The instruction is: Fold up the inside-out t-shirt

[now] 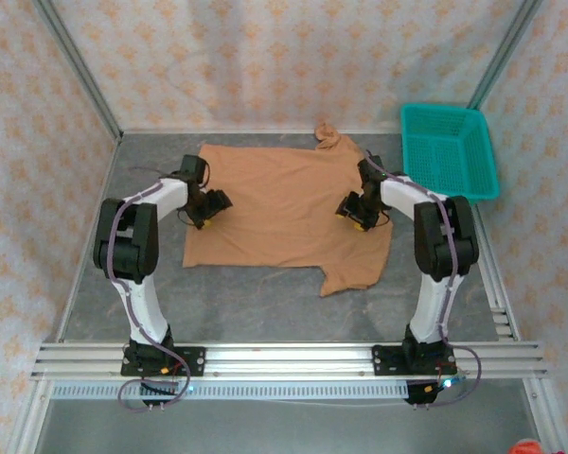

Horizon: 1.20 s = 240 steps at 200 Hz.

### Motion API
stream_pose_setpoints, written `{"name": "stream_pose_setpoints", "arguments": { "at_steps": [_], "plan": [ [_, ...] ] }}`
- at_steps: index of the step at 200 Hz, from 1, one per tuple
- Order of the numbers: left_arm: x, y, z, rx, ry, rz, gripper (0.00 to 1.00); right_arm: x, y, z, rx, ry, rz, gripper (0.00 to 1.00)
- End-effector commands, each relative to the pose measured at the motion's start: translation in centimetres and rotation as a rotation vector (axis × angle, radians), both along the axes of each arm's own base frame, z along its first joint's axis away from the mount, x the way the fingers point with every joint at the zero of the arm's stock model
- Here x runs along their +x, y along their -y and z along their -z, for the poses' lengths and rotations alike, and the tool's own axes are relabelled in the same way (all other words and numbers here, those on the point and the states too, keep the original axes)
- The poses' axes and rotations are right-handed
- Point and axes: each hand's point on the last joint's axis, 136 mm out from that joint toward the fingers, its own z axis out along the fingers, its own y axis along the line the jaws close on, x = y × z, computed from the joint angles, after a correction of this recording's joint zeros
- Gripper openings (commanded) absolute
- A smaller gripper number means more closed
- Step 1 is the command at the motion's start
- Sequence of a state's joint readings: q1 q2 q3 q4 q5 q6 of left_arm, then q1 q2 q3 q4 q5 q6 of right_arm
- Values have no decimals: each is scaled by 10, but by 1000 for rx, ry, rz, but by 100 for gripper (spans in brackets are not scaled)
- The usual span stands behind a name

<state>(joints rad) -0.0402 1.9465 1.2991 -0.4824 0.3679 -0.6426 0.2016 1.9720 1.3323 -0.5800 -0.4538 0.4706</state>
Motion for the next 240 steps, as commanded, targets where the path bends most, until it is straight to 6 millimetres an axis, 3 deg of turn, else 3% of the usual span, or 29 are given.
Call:
{"name": "stream_pose_setpoints", "arguments": {
  "at_steps": [1,15,31,46,61,84,105,128,144,163,188,240],
  "plan": [
    [4,-54,21,133,-59,-71,71,27,15,15,-65,34,20,55],
    [10,-69,22,162,-62,-87,71,34,14,20,-65,20,8,56],
    [16,-72,19,165,-65,-78,71,38,7,14,-34,12,-12,56],
    [18,-67,6,144,-43,-70,71,39,-1,-9,-1,36,-37,58],
    [12,-62,-14,133,-5,-70,71,32,-8,-45,13,86,-71,62],
    [-11,-62,-61,164,62,-75,72,2,-10,-93,-9,153,-105,64],
    [-46,-66,-91,199,101,-88,72,-42,-8,-105,-4,179,-100,63],
    [-86,-58,-92,162,109,-90,72,-94,-3,-88,-7,163,-85,55],
    [-111,-56,-77,139,74,-97,72,-120,-3,-73,11,152,-64,47],
    [-129,-56,-56,107,37,-118,72,-139,-13,-59,40,157,-61,46],
    [-139,-59,-40,72,34,-145,72,-146,-15,-41,10,161,-52,47],
    [-146,-77,-9,29,10,-219,71,-127,-17,-8,-5,156,22,53]
  ]
}}
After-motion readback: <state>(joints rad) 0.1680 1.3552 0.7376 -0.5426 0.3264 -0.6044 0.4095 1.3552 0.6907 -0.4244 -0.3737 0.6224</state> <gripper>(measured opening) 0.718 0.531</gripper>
